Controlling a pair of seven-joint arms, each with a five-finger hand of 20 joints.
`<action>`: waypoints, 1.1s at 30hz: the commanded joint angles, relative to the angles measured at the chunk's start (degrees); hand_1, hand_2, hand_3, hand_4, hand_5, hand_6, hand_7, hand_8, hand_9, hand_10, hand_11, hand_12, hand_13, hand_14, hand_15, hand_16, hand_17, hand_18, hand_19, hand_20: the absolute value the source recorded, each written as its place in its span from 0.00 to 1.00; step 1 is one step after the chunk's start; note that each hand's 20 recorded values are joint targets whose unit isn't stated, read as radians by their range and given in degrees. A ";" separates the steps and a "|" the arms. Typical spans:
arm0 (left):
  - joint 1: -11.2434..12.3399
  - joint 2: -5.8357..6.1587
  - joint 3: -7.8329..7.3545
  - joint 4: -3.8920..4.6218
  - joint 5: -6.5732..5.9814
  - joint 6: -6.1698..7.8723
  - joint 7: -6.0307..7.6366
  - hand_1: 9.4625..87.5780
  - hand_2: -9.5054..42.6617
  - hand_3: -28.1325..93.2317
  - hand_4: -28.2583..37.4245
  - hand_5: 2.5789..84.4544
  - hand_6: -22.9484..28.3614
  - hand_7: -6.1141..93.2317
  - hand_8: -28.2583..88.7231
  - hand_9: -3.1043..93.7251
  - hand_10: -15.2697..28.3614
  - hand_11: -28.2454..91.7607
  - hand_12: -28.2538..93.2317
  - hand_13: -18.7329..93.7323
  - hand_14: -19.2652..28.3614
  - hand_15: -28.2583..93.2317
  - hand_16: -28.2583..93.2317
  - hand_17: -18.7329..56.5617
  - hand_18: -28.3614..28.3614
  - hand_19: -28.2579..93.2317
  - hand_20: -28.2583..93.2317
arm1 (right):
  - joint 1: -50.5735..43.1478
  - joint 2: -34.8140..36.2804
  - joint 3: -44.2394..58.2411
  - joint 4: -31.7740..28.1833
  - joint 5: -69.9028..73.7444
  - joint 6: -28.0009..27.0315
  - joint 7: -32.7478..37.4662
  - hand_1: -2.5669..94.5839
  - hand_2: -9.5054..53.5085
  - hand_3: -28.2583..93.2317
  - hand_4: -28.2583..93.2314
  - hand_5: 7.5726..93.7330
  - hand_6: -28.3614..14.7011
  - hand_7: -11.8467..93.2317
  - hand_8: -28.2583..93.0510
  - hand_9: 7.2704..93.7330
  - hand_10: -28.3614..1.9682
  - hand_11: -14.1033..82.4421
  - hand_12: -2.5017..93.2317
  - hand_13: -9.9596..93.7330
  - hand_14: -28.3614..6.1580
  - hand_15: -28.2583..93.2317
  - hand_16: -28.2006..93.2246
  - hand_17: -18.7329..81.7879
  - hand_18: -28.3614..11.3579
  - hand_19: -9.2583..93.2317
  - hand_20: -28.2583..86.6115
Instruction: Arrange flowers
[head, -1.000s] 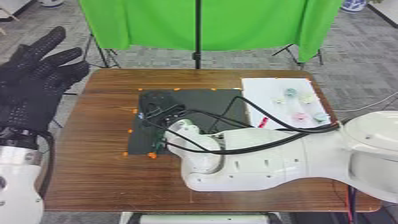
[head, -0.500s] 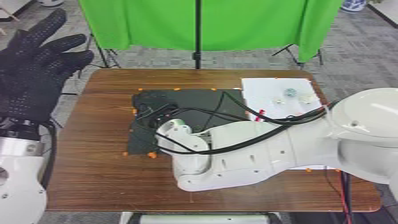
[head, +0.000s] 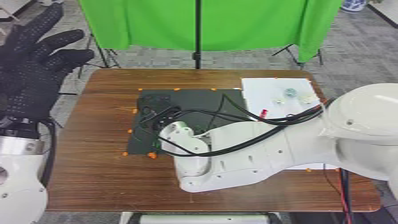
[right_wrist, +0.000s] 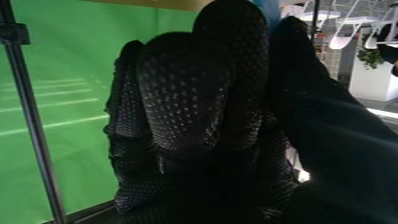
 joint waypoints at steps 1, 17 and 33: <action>-0.21 0.85 0.50 0.75 -0.69 -0.56 0.68 0.14 0.39 0.81 0.00 0.34 0.63 0.18 0.16 0.34 0.81 0.47 0.34 0.47 0.83 0.72 0.18 0.26 1.00 0.83 0.34 | 2.73 -1.32 -0.30 0.41 0.54 0.63 0.63 0.52 0.00 0.79 0.00 0.83 0.69 0.26 0.24 1.00 0.66 0.49 0.23 0.95 0.72 0.70 0.40 0.57 0.25 1.00 0.22; 0.04 1.04 -0.36 0.95 -0.63 -0.74 -0.48 0.15 0.39 0.81 0.00 0.33 0.63 0.19 0.16 0.34 0.80 0.47 0.34 0.50 0.79 0.70 0.18 0.27 1.00 0.85 0.28 | 1.58 -0.07 1.21 0.34 1.38 -1.37 0.02 0.45 0.00 0.84 0.00 0.77 0.69 0.26 0.18 1.00 0.66 0.48 0.23 0.95 0.71 0.71 0.40 0.56 0.25 0.98 0.24; 10.19 -8.36 -6.36 -2.36 1.01 1.27 -7.31 0.14 0.40 0.81 0.00 0.33 0.59 0.22 0.15 0.42 0.81 0.44 0.38 0.59 0.99 0.66 0.26 0.23 1.00 0.95 0.00 | -7.50 14.42 17.39 -7.97 -0.17 -10.56 -6.92 0.44 0.00 0.87 0.00 0.71 0.64 0.26 0.13 0.93 0.59 0.47 0.23 0.90 0.65 0.69 0.39 0.55 0.23 0.95 0.25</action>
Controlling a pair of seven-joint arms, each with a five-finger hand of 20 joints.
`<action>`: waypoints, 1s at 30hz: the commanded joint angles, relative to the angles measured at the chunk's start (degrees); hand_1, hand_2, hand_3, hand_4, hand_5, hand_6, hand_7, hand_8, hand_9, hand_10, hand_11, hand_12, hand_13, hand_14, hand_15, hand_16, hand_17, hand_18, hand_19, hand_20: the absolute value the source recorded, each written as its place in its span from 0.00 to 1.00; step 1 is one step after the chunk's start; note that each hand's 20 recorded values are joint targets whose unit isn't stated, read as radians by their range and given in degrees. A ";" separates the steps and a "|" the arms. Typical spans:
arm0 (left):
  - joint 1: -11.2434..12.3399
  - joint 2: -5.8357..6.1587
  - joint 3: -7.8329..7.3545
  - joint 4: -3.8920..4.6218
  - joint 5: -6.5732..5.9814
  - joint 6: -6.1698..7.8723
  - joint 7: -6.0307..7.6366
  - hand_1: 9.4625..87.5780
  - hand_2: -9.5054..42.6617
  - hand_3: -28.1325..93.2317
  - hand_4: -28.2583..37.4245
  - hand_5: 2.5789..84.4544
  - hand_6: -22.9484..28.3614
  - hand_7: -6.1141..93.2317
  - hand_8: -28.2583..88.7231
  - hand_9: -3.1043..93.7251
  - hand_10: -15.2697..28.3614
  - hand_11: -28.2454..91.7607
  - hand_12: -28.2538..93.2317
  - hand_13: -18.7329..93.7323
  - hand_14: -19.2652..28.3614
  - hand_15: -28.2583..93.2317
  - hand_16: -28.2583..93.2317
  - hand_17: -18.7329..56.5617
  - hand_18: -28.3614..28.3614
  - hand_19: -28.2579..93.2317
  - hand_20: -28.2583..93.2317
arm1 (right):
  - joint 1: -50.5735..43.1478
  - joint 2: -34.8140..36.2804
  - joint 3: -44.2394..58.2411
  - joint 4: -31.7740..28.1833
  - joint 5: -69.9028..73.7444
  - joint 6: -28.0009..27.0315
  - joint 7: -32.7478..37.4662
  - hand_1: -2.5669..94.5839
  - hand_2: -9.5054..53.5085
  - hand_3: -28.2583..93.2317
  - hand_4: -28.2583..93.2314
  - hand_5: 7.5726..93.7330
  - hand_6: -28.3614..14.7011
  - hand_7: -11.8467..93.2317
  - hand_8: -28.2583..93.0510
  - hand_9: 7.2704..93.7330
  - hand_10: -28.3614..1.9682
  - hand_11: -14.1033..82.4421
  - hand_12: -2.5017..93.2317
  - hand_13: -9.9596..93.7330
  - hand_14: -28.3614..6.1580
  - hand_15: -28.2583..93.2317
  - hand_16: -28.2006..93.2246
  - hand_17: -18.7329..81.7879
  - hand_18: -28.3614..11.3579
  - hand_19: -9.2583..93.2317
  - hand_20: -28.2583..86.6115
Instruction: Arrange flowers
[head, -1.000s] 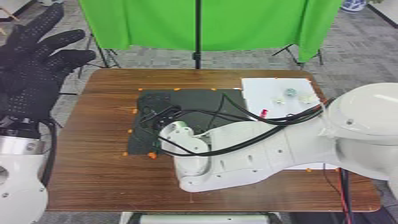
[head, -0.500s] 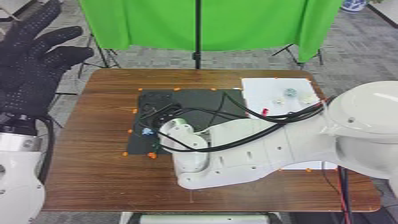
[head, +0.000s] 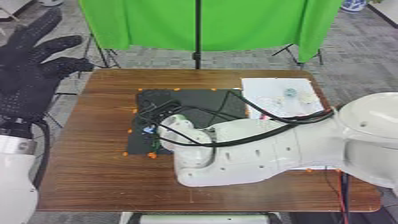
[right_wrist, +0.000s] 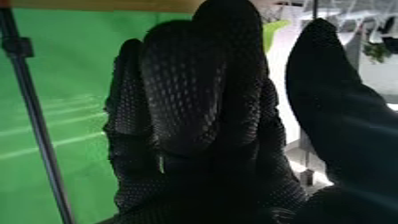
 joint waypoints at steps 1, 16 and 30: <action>8.33 -6.04 -1.31 -1.75 0.58 1.43 0.20 0.14 0.39 0.82 0.00 0.33 0.59 0.23 0.15 0.42 0.81 0.44 0.38 0.56 1.00 0.67 0.24 0.22 1.00 0.94 0.00 | -6.40 12.15 11.32 -5.29 -2.87 -6.59 -3.17 0.43 0.00 0.87 0.00 0.68 0.63 0.26 0.13 0.91 0.58 0.47 0.22 0.88 0.64 0.69 0.38 0.54 0.23 0.95 0.24; 16.37 -10.48 -3.64 -2.61 -0.12 1.22 1.58 0.12 0.35 0.85 0.00 0.35 0.58 0.21 0.16 0.36 0.82 0.46 0.34 0.40 1.00 0.73 0.14 0.12 1.00 0.79 0.18 | -35.53 34.41 45.18 -13.50 -2.25 -7.44 3.04 0.37 0.00 0.85 0.00 0.54 0.59 0.25 0.14 0.73 0.40 0.40 0.18 0.78 0.51 0.70 0.34 0.52 0.18 0.92 0.23; 16.47 -10.61 -2.70 -2.41 -0.85 1.68 1.64 0.12 0.35 0.86 0.00 0.35 0.59 0.20 0.16 0.36 0.82 0.46 0.33 0.39 1.00 0.73 0.14 0.12 0.98 0.76 0.23 | -49.69 42.59 58.72 -13.86 -5.21 -5.60 12.91 0.36 0.04 0.84 0.01 0.46 0.52 0.22 0.15 0.76 0.38 0.43 0.18 0.83 0.56 0.74 0.33 0.58 0.18 0.99 0.19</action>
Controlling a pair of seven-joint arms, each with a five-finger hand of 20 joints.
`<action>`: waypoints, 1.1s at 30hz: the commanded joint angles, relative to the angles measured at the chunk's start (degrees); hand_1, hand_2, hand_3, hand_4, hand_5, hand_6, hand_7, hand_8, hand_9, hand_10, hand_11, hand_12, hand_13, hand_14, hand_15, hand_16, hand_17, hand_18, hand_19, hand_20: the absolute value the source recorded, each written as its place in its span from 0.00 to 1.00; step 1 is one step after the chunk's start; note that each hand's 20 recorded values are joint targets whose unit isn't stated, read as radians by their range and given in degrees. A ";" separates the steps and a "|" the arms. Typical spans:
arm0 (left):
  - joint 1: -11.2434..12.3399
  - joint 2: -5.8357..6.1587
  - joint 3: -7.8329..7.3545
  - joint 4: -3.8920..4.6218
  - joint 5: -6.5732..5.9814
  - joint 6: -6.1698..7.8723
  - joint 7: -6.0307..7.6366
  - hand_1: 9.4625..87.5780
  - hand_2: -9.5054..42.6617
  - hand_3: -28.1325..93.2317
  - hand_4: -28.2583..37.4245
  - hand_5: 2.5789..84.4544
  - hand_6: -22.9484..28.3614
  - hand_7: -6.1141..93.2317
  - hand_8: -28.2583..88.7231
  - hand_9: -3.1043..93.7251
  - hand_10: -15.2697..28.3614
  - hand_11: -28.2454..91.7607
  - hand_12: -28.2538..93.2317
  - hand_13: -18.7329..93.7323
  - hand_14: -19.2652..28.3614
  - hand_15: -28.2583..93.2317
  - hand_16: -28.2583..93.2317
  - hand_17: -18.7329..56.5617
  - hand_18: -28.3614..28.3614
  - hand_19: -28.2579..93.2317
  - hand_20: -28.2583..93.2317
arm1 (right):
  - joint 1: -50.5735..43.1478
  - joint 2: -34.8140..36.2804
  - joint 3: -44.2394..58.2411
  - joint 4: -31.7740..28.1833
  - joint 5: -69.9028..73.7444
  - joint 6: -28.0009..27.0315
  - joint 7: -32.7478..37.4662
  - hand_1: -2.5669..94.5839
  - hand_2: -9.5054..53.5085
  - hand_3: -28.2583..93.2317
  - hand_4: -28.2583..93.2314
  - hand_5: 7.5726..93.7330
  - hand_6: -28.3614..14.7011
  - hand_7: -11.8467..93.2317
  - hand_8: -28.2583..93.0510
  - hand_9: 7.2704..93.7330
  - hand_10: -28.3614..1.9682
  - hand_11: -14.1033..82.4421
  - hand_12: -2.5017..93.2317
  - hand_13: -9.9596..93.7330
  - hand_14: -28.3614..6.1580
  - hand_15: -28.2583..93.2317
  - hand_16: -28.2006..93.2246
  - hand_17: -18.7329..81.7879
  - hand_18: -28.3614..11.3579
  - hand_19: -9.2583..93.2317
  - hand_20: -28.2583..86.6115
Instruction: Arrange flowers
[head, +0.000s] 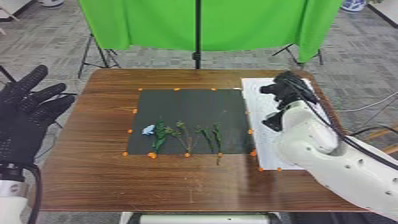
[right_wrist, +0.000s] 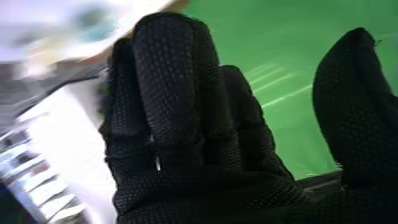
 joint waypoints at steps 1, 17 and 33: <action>1.04 -0.37 0.86 -0.09 -0.66 0.64 0.30 0.12 0.35 0.86 0.00 0.35 0.59 0.20 0.16 0.36 0.82 0.46 0.33 0.39 1.00 0.73 0.14 0.12 0.98 0.76 0.23 | -6.82 3.60 5.13 1.12 1.16 -6.17 3.36 0.36 0.04 0.84 0.01 0.45 0.52 0.22 0.15 0.76 0.38 0.43 0.18 0.83 0.56 0.74 0.33 0.58 0.18 1.00 0.19; -1.17 -0.25 2.53 0.30 -0.69 0.51 -1.00 0.13 0.35 0.86 0.00 0.35 0.59 0.20 0.16 0.36 0.82 0.47 0.33 0.39 1.00 0.73 0.13 0.13 0.98 0.75 0.28 | -6.12 4.22 2.61 6.75 3.30 -12.04 5.89 0.39 0.01 0.84 0.02 0.44 0.57 0.23 0.15 0.77 0.38 0.42 0.18 0.85 0.57 0.73 0.34 0.60 0.18 1.00 0.18; -1.33 -0.04 3.12 0.47 -0.93 0.38 -0.39 0.13 0.35 0.86 0.00 0.35 0.59 0.20 0.16 0.36 0.82 0.47 0.33 0.39 1.00 0.73 0.13 0.13 0.97 0.74 0.30 | 0.57 2.92 -10.83 10.79 -5.47 -3.72 5.25 0.58 0.00 0.81 0.00 0.86 0.69 0.33 0.26 0.97 0.68 0.31 0.31 0.91 0.72 0.66 0.37 0.63 0.28 1.00 0.17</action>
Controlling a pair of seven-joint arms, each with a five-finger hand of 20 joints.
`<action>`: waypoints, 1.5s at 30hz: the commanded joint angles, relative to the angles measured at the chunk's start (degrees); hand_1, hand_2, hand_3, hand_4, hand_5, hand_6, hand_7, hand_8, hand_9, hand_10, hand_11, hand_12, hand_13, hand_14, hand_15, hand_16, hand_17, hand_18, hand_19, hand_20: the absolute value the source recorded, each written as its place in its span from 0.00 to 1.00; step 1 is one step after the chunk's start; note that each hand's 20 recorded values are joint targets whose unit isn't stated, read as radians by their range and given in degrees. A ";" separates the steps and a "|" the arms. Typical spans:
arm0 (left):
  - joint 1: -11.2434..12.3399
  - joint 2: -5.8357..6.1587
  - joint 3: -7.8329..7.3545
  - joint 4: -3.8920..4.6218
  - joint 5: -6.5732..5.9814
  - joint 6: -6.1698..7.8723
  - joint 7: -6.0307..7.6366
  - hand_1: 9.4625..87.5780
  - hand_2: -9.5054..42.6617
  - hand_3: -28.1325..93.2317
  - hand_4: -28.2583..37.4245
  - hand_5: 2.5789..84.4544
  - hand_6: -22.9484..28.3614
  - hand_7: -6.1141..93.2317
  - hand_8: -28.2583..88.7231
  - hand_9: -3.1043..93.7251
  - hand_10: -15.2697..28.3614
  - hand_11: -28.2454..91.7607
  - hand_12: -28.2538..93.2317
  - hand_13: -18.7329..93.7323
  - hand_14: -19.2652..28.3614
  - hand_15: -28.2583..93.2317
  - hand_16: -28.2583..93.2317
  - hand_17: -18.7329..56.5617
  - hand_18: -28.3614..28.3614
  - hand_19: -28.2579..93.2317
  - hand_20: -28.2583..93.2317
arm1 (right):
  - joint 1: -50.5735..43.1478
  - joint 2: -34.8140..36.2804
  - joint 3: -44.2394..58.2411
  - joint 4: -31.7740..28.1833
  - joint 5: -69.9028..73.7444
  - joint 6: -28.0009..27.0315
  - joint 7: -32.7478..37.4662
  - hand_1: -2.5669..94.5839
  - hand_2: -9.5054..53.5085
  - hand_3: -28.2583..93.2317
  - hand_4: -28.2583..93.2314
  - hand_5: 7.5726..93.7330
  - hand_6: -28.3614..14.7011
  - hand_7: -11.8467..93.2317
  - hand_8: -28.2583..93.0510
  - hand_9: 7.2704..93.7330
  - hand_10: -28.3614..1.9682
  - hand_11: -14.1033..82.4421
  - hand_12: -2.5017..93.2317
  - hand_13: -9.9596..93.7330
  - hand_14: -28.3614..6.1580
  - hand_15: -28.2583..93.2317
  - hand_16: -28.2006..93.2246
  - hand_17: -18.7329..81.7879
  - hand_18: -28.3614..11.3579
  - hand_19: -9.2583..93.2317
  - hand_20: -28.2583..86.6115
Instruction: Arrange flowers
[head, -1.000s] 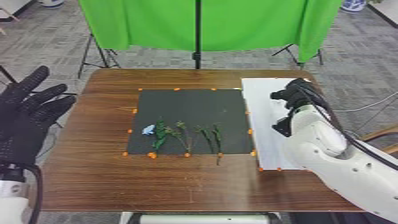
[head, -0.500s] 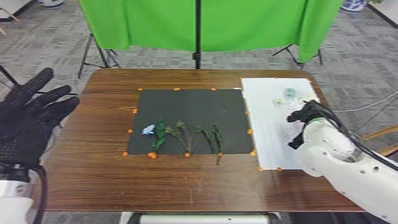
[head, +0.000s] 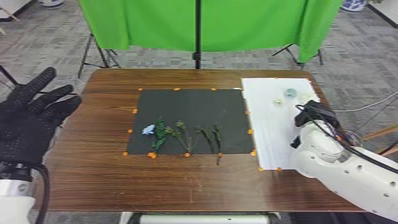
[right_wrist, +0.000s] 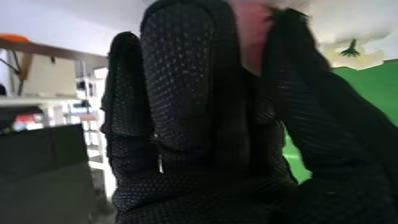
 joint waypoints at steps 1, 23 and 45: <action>0.53 -0.05 0.34 0.33 -0.41 0.36 0.20 0.13 0.35 0.86 0.00 0.35 0.59 0.20 0.16 0.36 0.82 0.47 0.33 0.39 1.00 0.73 0.13 0.13 0.97 0.74 0.30 | -1.16 -0.57 -1.76 -0.89 -4.32 4.45 0.30 0.59 0.00 0.81 0.00 0.86 0.69 0.33 0.26 0.97 0.68 0.32 0.32 0.92 0.72 0.67 0.37 0.63 0.29 1.00 0.18; 0.39 0.61 -0.77 -0.71 0.71 0.13 -0.31 0.13 0.36 0.86 0.00 0.35 0.59 0.20 0.16 0.36 0.82 0.47 0.33 0.39 1.00 0.73 0.13 0.14 0.97 0.74 0.33 | 20.06 -15.77 -15.98 -2.76 -9.11 8.80 -8.96 0.59 0.00 0.83 0.00 0.88 0.66 0.33 0.28 1.00 0.71 0.35 0.33 0.93 0.73 0.70 0.38 0.63 0.26 1.00 0.28; -9.52 5.89 2.76 1.34 1.14 -2.08 -1.46 0.13 0.33 0.88 0.00 0.34 0.61 0.18 0.17 0.29 0.82 0.49 0.32 0.33 0.93 0.75 0.13 0.15 0.93 0.74 0.36 | 43.23 -42.57 -41.15 11.52 1.68 7.03 -7.91 0.56 0.00 0.83 0.00 0.88 0.70 0.34 0.27 0.99 0.69 0.40 0.32 0.93 0.74 0.70 0.39 0.62 0.27 1.00 0.29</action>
